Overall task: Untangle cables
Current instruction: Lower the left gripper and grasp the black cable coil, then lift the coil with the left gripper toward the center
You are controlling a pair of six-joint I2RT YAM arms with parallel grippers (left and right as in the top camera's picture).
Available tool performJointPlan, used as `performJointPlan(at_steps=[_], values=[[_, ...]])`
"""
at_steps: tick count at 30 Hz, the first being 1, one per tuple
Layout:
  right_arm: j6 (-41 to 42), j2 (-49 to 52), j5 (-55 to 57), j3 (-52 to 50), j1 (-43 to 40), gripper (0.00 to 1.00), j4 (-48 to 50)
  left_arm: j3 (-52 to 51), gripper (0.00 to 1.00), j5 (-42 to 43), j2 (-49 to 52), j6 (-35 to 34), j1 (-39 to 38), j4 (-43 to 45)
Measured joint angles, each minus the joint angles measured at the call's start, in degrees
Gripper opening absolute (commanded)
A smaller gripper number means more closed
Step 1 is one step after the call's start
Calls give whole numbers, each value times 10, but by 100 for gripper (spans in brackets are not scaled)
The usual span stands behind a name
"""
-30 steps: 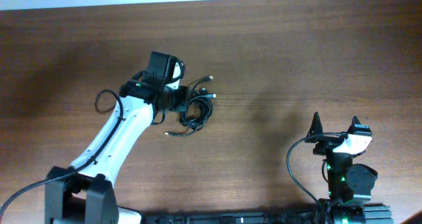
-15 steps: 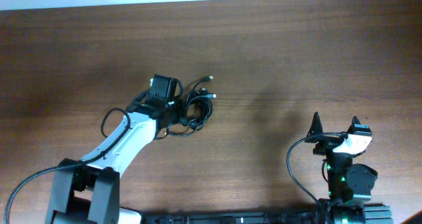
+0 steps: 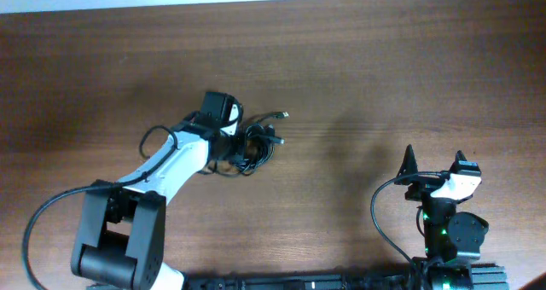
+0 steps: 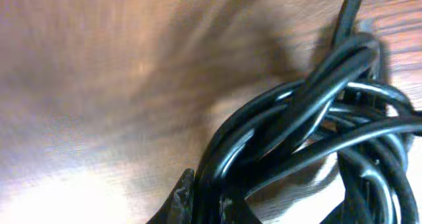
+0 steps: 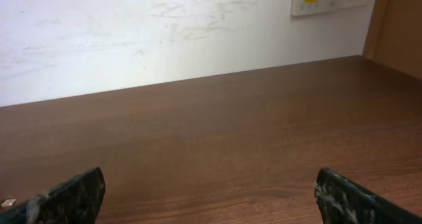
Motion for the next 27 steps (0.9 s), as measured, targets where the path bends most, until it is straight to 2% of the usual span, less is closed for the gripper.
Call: performJointPlan(at_steps=[1,2,5,7,8,9,10,13,15,16,18,21,22,24,25,26,27], values=[[0,0,0,0,0,99,0,13,9,-1,-6,33,0,0],[0,0,0,0,0,99,0,22,0,-2,-16,66,0,4],[0,0,0,0,0,99,0,29,0,-20,-33,128,0,10],[0,0,0,0,0,99,0,29,0,-32,-33,195,-2,9],[0,0,0,0,0,99,0,29,15,-35,-33,245,-7,8],[0,0,0,0,0,99,0,29,63,-36,-33,283,-12,8],[0,0,0,0,0,99,0,29,99,-36,-33,308,-14,9],[0,0,0,0,0,99,0,29,99,-36,-33,331,-15,13],[0,0,0,0,0,99,0,29,99,-36,-33,309,-15,14],[0,0,0,0,0,99,0,29,99,-36,-33,280,-15,14],[0,0,0,0,0,99,0,30,99,-36,-33,155,-15,11],[0,0,0,0,0,99,0,33,99,-35,-33,-238,-15,-47],[0,0,0,0,0,99,0,33,99,-33,-33,-338,-15,-47],[0,0,0,0,0,99,0,33,99,-14,-33,-415,-15,-50],[0,0,0,0,0,99,0,33,94,-6,-33,-441,-15,-57],[0,0,0,0,0,99,0,33,73,-3,-33,-453,-15,-57],[0,0,0,0,0,99,0,33,68,-11,-33,-460,-15,-58]])
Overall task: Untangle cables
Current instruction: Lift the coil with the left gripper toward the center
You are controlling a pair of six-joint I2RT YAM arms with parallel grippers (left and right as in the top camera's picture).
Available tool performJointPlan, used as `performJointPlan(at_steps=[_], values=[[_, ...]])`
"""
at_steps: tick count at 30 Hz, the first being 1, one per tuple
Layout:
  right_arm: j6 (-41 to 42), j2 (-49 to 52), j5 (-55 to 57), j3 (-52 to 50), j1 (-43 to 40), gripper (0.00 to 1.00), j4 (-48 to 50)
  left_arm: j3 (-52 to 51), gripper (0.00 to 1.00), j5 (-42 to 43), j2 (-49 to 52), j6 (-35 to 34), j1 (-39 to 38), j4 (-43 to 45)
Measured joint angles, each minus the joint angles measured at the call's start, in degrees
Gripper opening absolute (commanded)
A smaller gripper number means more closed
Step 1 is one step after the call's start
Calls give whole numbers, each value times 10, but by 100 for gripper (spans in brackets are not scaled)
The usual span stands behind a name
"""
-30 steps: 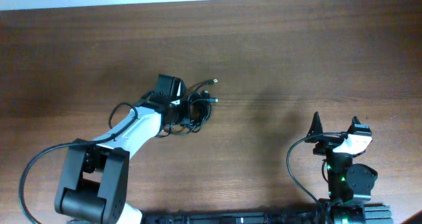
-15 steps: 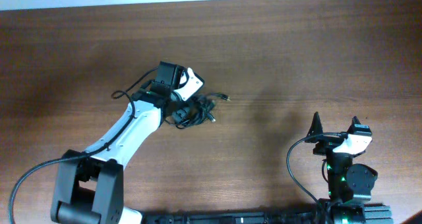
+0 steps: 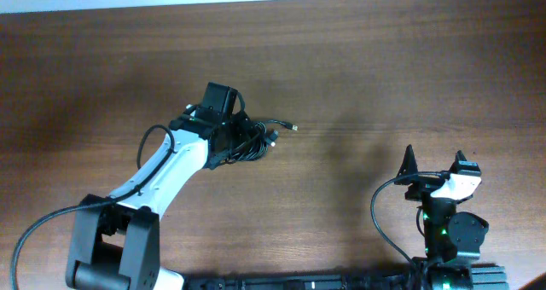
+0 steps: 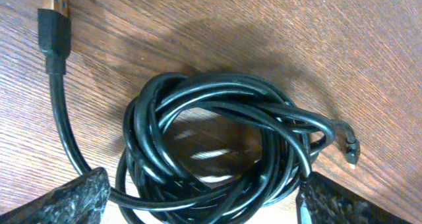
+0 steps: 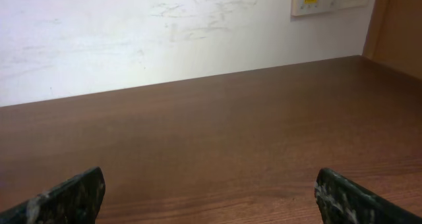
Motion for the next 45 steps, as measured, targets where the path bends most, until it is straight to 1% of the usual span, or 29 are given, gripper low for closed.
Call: performJointPlan(at_steps=[1,4,6,8,11,12,13,14,19,22,23,24,26,28,29,30,31,33,34,35,37,38,39,40,41,42,43,44,45], values=[[0,0,0,0,0,99,0,0,64,-16,0,6,0,0],[0,0,0,0,0,99,0,0,45,-36,0,106,0,1],[0,0,0,0,0,99,0,0,44,-42,0,178,0,-11],[0,0,0,0,0,99,0,0,43,-45,0,203,0,-9],[0,0,0,0,0,99,0,1,43,-47,37,195,0,-9],[0,0,0,0,0,99,0,1,38,-47,54,193,0,-7],[0,0,0,0,0,99,0,1,22,-48,66,190,0,-7],[0,0,0,0,0,99,0,1,0,-48,75,186,0,-7],[0,0,0,0,0,99,0,14,0,-50,79,180,0,-11],[0,0,0,0,0,99,0,88,0,-50,68,180,0,-63],[0,0,0,0,0,99,0,103,0,-51,48,180,0,-67],[0,0,0,0,0,99,0,111,0,-51,2,180,0,-73],[0,0,0,0,0,99,0,116,0,-59,-55,177,0,-85],[16,0,-14,0,0,99,2,118,0,-116,-125,135,0,-127],[79,0,-53,0,0,99,6,119,0,-179,-172,55,0,-183],[139,1,-96,0,0,99,11,119,0,-204,-189,15,0,-188],[211,1,-171,0,0,99,16,119,0,-218,-195,-14,0,-196],[284,1,-284,0,0,98,19,119,0,-229,-196,-30,0,-204],[299,1,-341,0,0,99,18,119,0,-231,-196,-14,0,-205],[298,1,-370,0,0,99,17,119,0,-228,-196,32,0,-202],[290,3,-404,4,0,98,15,119,0,-169,-196,196,1,-185],[286,12,-418,16,0,99,10,119,0,-142,-196,246,0,-184],[284,30,-434,36,0,99,2,119,0,-110,-196,279,0,-176],[283,68,-466,75,0,99,-2,119,0,-95,-196,264,0,-174],[283,97,-492,99,0,99,-2,119,0,-86,-196,205,0,-172],[299,143,-535,127,0,99,-2,118,0,-80,-196,111,0,-177],[315,186,-575,141,0,99,0,119,0,-75,-196,-11,0,-189],[328,216,-613,143,0,99,7,119,0,-73,-196,-112,0,-205],[355,264,-643,143,0,81,18,119,0,-71,-196,-202,0,-215]])
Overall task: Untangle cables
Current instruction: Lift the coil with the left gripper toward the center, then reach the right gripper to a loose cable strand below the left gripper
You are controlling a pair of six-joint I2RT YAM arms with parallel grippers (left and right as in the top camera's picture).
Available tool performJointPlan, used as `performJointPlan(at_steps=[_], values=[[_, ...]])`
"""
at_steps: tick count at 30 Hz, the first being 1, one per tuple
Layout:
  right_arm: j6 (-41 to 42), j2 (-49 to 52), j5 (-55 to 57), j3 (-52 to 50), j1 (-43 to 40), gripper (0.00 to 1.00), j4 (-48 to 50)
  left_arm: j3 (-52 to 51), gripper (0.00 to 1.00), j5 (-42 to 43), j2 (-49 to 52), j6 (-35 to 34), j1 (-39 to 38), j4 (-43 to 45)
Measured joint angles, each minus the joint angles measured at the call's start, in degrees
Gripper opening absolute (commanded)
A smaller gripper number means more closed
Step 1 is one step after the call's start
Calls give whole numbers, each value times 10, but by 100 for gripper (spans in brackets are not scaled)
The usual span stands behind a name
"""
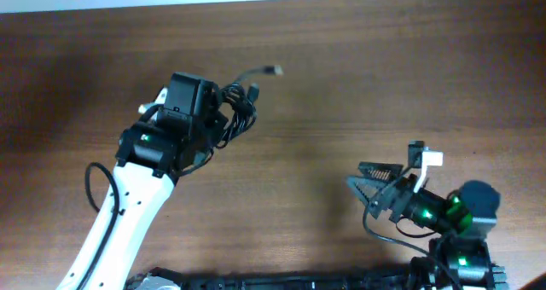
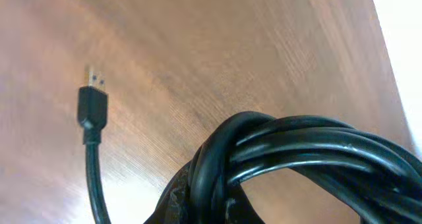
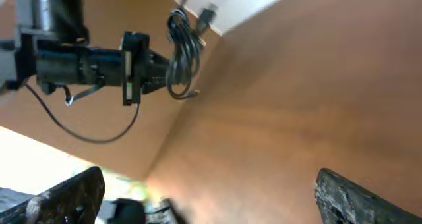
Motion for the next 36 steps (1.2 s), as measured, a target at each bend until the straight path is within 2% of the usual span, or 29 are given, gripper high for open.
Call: performJointPlan(at_steps=[1,2,4,6,7,8,9,10,12,13,14,16,17,18,22,23,25,26,27,29,32,33,34,36], values=[[20,31,-12,0,0,71,31,0,0,1,0,-85,0,-7],[26,50,-14,0,1,68,73,0,0,3,0,-149,0,-9],[35,85,11,3,24,69,157,0,0,14,0,-240,0,-10],[40,158,86,7,135,83,242,0,0,26,0,-313,0,-9],[34,203,146,8,207,83,275,0,0,28,0,-337,0,-12],[17,277,250,7,309,83,355,0,0,33,0,-352,0,-11],[9,314,283,9,353,83,377,0,0,45,0,-358,0,-11],[-8,368,335,7,401,99,452,0,0,57,0,-362,0,-9],[-29,486,428,13,479,99,573,0,0,89,0,-367,0,-12],[-32,530,454,12,490,99,618,0,0,107,0,-369,0,-12],[-34,575,471,12,494,94,674,0,0,134,0,-369,0,-12],[-36,613,483,11,494,86,721,0,0,161,0,-370,0,-11],[-40,617,483,12,495,78,739,0,0,179,0,-372,0,-11],[-43,617,482,12,495,77,741,0,0,194,0,-376,0,-11],[-47,617,404,21,495,83,752,0,0,217,0,-384,-13,-2],[-49,617,383,31,495,77,755,0,0,216,0,-384,-24,0],[-51,617,361,48,496,51,755,0,0,215,0,-384,-27,1],[-60,618,354,66,505,20,745,0,0,214,0,-384,-27,2],[-66,619,350,74,514,4,735,0,0,214,0,-384,-27,2],[-76,619,351,76,522,4,690,0,0,212,0,-384,-27,2],[-54,620,321,76,523,4,718,0,0,161,0,-378,-27,1],[-24,620,304,78,523,4,740,0,0,106,0,-334,-30,-1],[13,625,275,77,514,4,809,0,0,63,0,-279,-30,-1],[83,625,239,79,491,4,868,0,0,8,0,-147,-31,1]])
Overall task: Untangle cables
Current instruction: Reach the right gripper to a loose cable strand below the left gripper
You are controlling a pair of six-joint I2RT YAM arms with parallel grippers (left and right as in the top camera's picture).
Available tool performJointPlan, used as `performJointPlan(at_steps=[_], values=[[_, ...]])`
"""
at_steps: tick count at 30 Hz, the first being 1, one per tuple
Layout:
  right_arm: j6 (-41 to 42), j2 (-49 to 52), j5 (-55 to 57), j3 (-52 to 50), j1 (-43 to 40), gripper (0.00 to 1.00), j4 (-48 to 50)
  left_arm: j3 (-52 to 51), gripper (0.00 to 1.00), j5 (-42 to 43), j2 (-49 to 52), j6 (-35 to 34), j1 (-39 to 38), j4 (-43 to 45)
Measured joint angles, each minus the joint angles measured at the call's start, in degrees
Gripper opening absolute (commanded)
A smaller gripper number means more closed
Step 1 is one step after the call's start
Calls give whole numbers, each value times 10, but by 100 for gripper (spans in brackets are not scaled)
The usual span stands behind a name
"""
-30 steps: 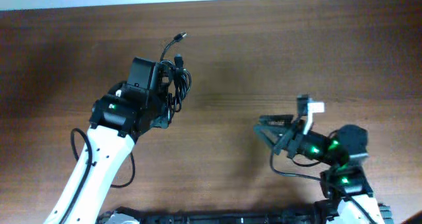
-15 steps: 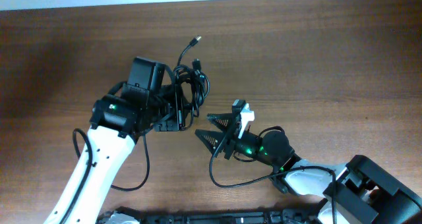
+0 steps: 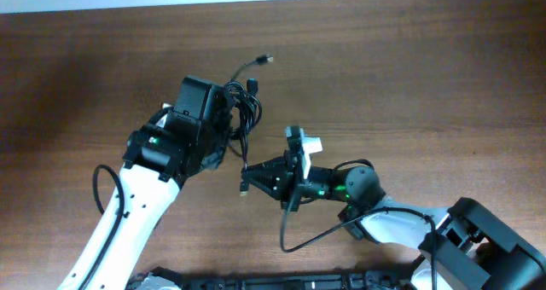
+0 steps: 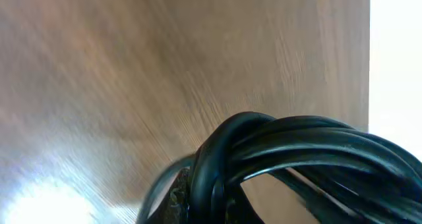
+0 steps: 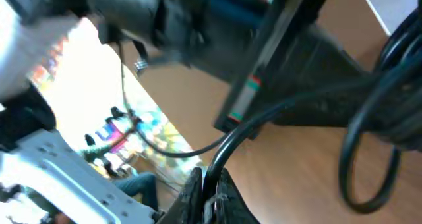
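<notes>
A coiled black cable bundle [image 3: 245,115] hangs above the wooden table, held by my left gripper [image 3: 229,135], which is shut on it. In the left wrist view the thick strands [image 4: 297,141] arch out of that gripper [image 4: 208,207]. One plug end [image 3: 265,60] sticks out at the far side. My right gripper [image 3: 254,177] has reached across under the bundle and is shut on a single hanging strand [image 5: 227,148]; the right wrist view shows the gripper [image 5: 211,197] pinching it, with a loop [image 5: 369,151] to its right.
Brown wooden table [image 3: 426,85] with a white wall strip along its far edge. The right arm [image 3: 375,200] stretches from the near right corner toward the middle. The left arm [image 3: 136,205] rises from the near left.
My right gripper was open over the near right of the table; now it is under the bundle, shut on a hanging strand. The left gripper still holds the bundle, shifted slightly right.
The left gripper was first shut on the coil lying on the table, then stood open around it, then held it lifted off the table. The right gripper rested open at the near right, then rose, and now grips a strand below the bundle.
</notes>
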Motion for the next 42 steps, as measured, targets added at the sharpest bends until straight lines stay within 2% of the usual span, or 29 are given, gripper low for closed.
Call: performJointPlan(at_steps=[2,3,6,9,10,12,14,16,17,19,20,22,23,24,25,26,27,28,31,32,35,38,40,42], values=[[43,0,-24,0,-31,4,9,0,0,-23,0,130,0,32],[57,0,-24,0,-33,4,-3,0,0,-26,0,162,0,38],[83,-1,7,0,-34,4,-32,0,0,-18,0,209,0,39],[98,0,61,0,-35,4,-32,0,0,-12,0,258,-37,38],[102,-1,77,0,-35,18,-33,0,0,-13,0,272,-46,37],[103,0,85,0,-38,80,-42,0,0,-28,0,281,-47,36],[105,-2,71,1,-40,99,-80,0,0,-47,0,260,-47,35],[101,-2,54,1,-41,99,-99,0,0,-53,0,185,-47,24],[84,-2,48,1,-41,99,-109,0,0,-35,0,111,-47,18],[17,-4,50,3,-41,99,-172,0,0,-1,0,39,-47,16],[-29,-3,64,3,-41,99,-208,0,0,34,0,-33,-47,14],[-69,-4,100,3,-41,98,-217,0,0,86,0,-137,-47,-6],[-83,-4,110,3,-41,95,-217,0,0,95,0,-161,-47,-8],[-96,-4,118,3,-33,78,-217,0,0,104,0,-187,-47,-8],[-102,-4,123,3,-20,69,-217,0,0,109,0,-202,-47,-8],[-109,-4,134,3,-5,52,-221,0,0,112,0,-210,-47,-8],[-115,-4,159,3,9,23,-242,0,0,114,0,-216,-47,-9],[-117,-4,181,3,17,4,-256,0,0,115,0,-221,-47,-8],[-99,-4,187,3,20,4,-247,0,0,109,0,-224,-46,-5],[-78,-4,171,3,20,4,-247,0,0,90,0,-201,-47,-5],[-10,-4,76,3,19,4,-236,0,0,9,0,-78,-46,-9],[37,-2,-3,2,10,4,-108,0,0,-23,0,-16,-47,-10],[51,-2,-28,2,-28,4,-103,0,0,-30,0,36,-46,-4],[65,-2,-38,2,-75,18,-103,0,0,-27,0,100,-44,16]])
